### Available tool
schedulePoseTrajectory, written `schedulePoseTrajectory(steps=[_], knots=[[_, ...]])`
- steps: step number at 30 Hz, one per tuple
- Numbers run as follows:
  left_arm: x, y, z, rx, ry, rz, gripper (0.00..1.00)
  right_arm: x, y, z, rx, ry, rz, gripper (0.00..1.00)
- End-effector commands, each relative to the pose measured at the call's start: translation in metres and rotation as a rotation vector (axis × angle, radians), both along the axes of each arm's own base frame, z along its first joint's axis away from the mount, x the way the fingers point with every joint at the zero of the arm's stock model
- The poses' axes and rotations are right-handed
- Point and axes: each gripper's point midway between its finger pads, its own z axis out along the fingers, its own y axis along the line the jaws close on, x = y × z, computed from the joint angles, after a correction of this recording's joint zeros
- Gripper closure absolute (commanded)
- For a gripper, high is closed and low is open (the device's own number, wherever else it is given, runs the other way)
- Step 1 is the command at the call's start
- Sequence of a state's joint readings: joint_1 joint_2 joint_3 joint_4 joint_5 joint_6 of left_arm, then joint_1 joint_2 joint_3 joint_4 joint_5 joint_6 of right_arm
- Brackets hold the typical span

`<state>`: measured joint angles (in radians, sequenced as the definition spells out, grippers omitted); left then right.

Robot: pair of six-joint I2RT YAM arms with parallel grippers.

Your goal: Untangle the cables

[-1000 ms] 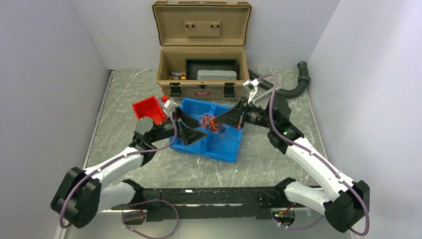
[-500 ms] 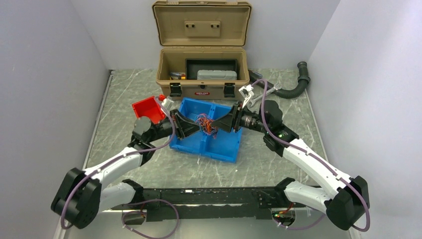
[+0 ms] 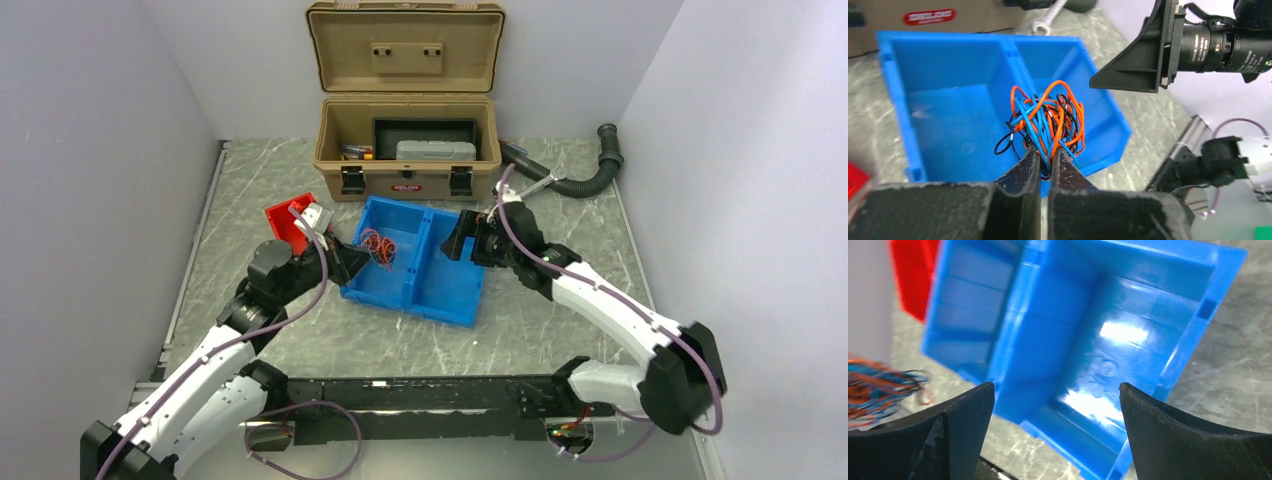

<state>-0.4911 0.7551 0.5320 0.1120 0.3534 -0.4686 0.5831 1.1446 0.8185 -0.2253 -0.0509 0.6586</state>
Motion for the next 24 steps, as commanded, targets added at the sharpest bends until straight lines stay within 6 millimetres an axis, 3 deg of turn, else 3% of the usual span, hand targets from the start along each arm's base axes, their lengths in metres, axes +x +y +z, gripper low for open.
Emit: schedulePoseTrajectory(steps=[1,4,7,14,16,18,24], knots=[[0.011,0.029,-0.001,0.089,0.002,0.162,1.00,0.014,-0.008,-0.032,-0.101,0.110,-0.093,0.03],[0.011,0.032,0.001,0.083,-0.002,0.179,1.00,0.018,-0.010,-0.058,-0.159,0.187,-0.121,0.04],[0.011,0.033,0.002,0.091,0.004,0.183,1.00,0.023,-0.015,-0.072,-0.205,0.217,-0.161,0.04],[0.011,0.035,0.004,0.094,0.002,0.196,1.00,0.060,-0.060,-0.094,-0.348,0.223,-0.341,0.08],[0.011,0.036,0.007,0.093,-0.002,0.194,1.00,0.069,-0.080,-0.107,-0.359,0.272,-0.356,0.08],[0.009,0.035,0.010,0.090,-0.001,0.190,1.00,0.076,-0.119,-0.117,-0.356,0.319,-0.434,0.08],[0.006,0.031,0.017,0.082,0.000,0.162,1.00,0.086,-0.212,-0.108,-0.388,0.304,-0.669,0.08]])
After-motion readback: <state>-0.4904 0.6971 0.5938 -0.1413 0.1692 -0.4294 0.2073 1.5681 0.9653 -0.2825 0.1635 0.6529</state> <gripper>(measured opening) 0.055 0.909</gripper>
